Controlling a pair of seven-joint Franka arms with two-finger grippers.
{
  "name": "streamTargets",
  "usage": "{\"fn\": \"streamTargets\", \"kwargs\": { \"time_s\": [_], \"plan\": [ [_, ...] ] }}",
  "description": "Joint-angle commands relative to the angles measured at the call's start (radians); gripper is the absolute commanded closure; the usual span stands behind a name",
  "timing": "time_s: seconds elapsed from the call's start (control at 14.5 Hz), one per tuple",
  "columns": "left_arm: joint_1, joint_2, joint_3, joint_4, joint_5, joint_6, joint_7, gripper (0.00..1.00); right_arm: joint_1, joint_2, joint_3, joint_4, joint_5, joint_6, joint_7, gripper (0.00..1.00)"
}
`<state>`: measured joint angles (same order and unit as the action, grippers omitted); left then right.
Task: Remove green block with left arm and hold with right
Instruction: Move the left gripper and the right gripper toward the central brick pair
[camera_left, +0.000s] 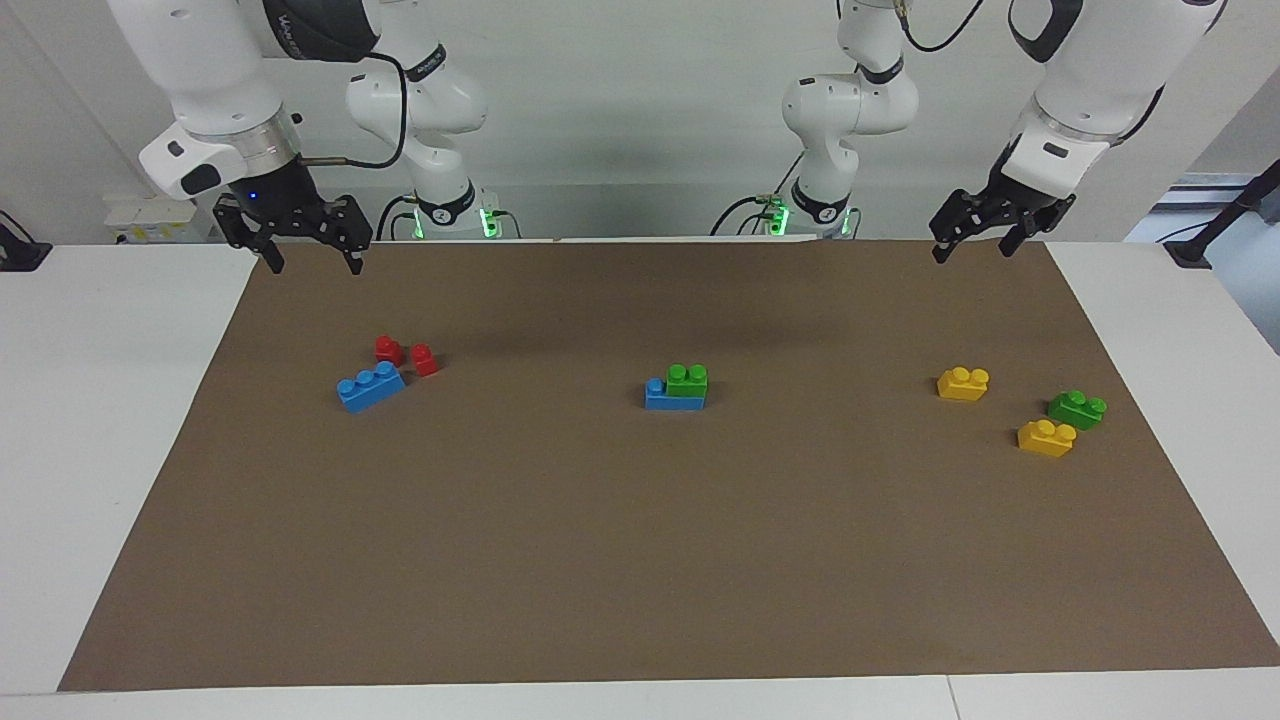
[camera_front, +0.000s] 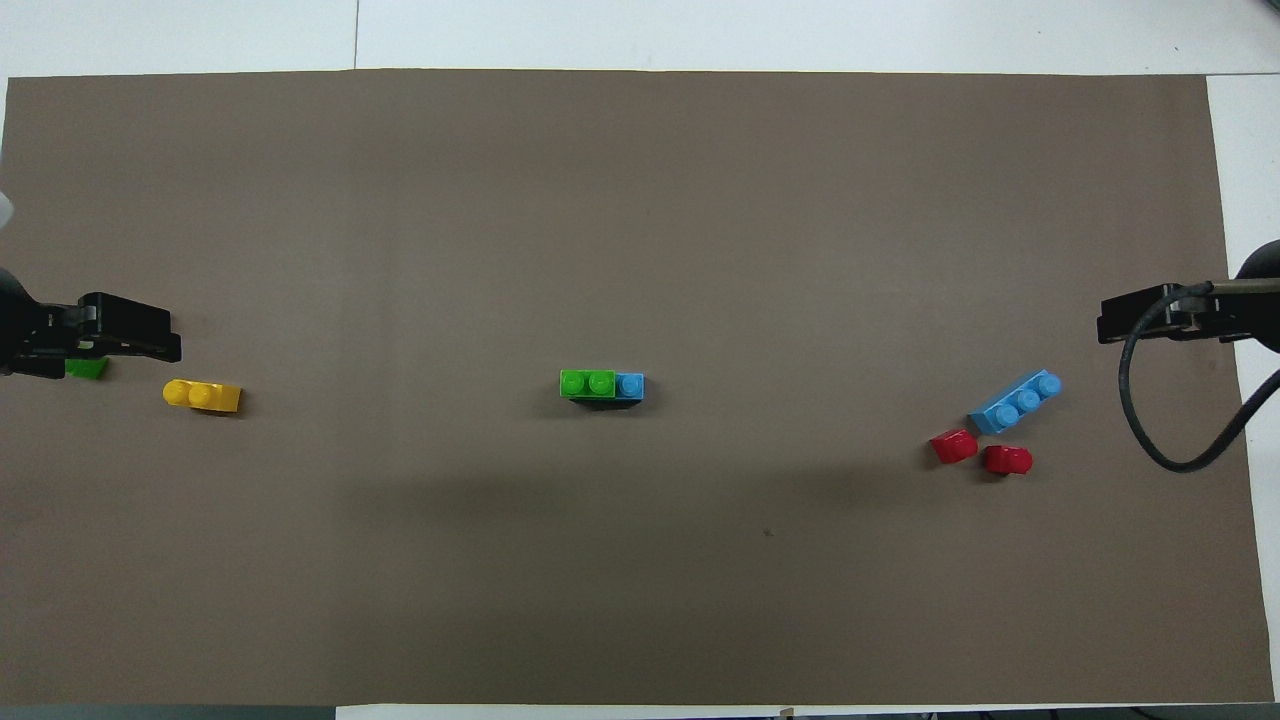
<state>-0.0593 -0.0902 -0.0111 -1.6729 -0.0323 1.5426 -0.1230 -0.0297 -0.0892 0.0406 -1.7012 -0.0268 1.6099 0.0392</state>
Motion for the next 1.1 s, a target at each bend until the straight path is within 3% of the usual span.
{"fn": "streamTargets", "kwargs": {
  "time_s": [0.0, 0.28, 0.41, 0.76, 1.03],
  "plan": [
    [0.016, 0.003, -0.006, 0.004, -0.02, 0.01, 0.02, 0.0, -0.009, 0.006, 0.007, 0.009, 0.005, -0.011, -0.001, 0.0],
    [0.016, 0.003, -0.006, 0.004, -0.02, 0.011, 0.019, 0.0, -0.009, 0.003, 0.007, 0.002, 0.008, -0.015, 0.02, 0.0],
    [0.016, 0.003, -0.006, 0.004, -0.02, 0.011, 0.02, 0.0, -0.006, 0.0, 0.009, -0.015, 0.051, -0.005, 0.137, 0.0],
    [0.016, 0.003, -0.006, 0.002, -0.021, 0.017, 0.008, 0.0, 0.123, 0.009, 0.015, -0.089, 0.194, 0.099, 0.852, 0.01],
    [0.0, -0.008, -0.018, -0.048, -0.023, 0.1, -0.227, 0.0, 0.21, 0.058, 0.015, -0.182, 0.336, 0.25, 1.156, 0.01]
  ]
}}
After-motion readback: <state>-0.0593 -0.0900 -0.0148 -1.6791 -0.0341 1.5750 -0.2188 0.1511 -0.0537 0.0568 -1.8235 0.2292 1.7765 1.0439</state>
